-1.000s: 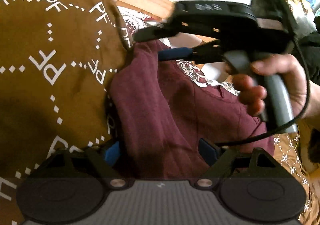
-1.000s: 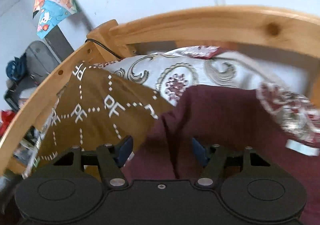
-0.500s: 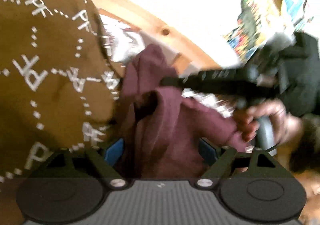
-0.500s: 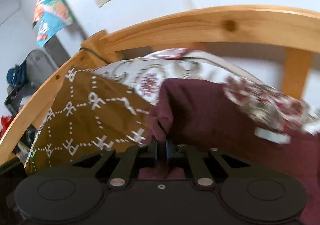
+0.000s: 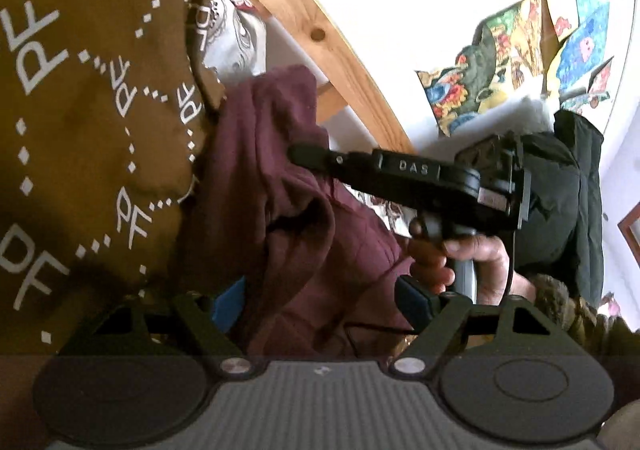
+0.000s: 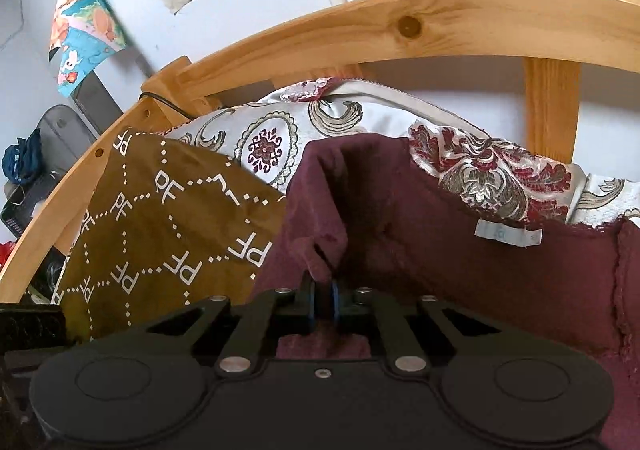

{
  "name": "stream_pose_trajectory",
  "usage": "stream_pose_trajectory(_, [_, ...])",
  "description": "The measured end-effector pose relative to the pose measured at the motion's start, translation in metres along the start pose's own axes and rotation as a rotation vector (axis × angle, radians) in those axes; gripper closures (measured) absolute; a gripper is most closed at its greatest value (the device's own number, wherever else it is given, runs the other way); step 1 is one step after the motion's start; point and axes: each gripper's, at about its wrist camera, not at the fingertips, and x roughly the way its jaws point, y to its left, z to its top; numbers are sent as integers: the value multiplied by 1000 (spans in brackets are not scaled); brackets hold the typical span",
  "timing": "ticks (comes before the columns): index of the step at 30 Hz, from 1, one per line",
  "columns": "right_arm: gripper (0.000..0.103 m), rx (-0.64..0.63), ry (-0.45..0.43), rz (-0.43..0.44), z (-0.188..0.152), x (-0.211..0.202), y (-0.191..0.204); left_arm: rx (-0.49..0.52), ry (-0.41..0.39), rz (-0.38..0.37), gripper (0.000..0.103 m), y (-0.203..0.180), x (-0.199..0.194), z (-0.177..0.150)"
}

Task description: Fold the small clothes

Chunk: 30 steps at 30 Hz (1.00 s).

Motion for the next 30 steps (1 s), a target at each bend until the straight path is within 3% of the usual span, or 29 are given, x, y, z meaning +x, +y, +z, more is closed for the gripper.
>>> stream_pose_trajectory(3, [94,-2,0,2,1,1,1,12,72,-19,19,1,4,6])
stream_pose_trajectory(9, [94,-50,-30,41,8,-3,13,64,112,-47,16,-4,-7,13])
stream_pose_trajectory(12, [94,-68,-45,56,10,-4,20,95,157,-109,12,-10,-10,14])
stream_pose_trajectory(16, [94,-63,-46,58,11,-1,21,118,121,-95,8,-15,-6,13])
stream_pose_trajectory(19, [94,-49,-41,60,11,1,21,68,71,-21,8,-4,2,14])
stream_pose_trajectory(23, [94,-56,-27,63,10,5,28,-42,0,-19,8,12,1,15])
stream_pose_trajectory(25, [94,-61,-22,67,10,5,34,-50,-32,-34,14,11,-1,15])
stream_pose_trajectory(28, [93,-55,-18,70,10,7,40,-55,-84,-35,33,7,-9,15])
stream_pose_trajectory(30, [90,-46,-20,71,11,8,44,-59,-110,-21,57,5,-10,16])
